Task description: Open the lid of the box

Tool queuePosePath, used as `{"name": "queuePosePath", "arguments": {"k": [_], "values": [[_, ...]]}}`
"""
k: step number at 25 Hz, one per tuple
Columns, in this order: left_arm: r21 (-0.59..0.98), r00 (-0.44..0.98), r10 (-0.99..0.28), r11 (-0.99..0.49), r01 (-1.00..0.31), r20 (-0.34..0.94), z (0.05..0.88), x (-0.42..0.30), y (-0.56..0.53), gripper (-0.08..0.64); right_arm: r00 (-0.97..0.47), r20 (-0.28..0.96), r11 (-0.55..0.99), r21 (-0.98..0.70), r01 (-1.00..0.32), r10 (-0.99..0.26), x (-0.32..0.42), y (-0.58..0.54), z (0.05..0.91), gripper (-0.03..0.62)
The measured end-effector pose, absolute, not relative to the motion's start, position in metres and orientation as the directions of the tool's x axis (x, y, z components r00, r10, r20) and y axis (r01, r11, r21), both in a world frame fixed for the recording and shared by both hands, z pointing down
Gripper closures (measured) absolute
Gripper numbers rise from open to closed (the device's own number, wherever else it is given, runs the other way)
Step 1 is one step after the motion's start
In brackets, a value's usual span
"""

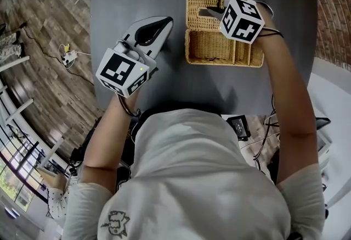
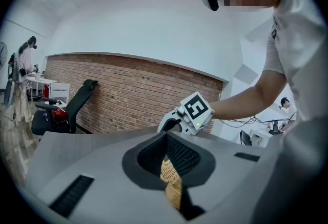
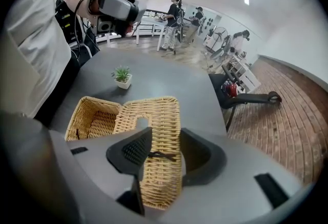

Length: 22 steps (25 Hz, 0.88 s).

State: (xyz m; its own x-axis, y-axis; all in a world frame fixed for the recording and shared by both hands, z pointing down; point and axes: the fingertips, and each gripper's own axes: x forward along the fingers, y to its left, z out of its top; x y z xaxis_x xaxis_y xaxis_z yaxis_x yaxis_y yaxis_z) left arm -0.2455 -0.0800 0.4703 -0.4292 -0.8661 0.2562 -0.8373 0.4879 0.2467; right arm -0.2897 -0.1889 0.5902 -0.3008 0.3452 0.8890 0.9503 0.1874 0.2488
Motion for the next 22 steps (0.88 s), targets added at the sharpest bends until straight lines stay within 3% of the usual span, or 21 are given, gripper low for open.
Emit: {"name": "queuePosePath", "arguments": {"k": [10, 22], "values": [[0.235, -0.427, -0.868, 0.484, -0.843, 0.254, 0.463, -0.243, -0.081, 0.549, -0.335, 0.881, 0.198, 0.282, 0.939, 0.334, -0.288, -0.194, 0.584, 0.400], [0.192, -0.429, -0.873, 0.474, -0.859, 0.233, 0.436, -0.210, -0.088, 0.549, -0.422, 0.788, 0.407, 0.241, 0.881, 0.448, -0.240, -0.200, 0.527, 0.397]]}}
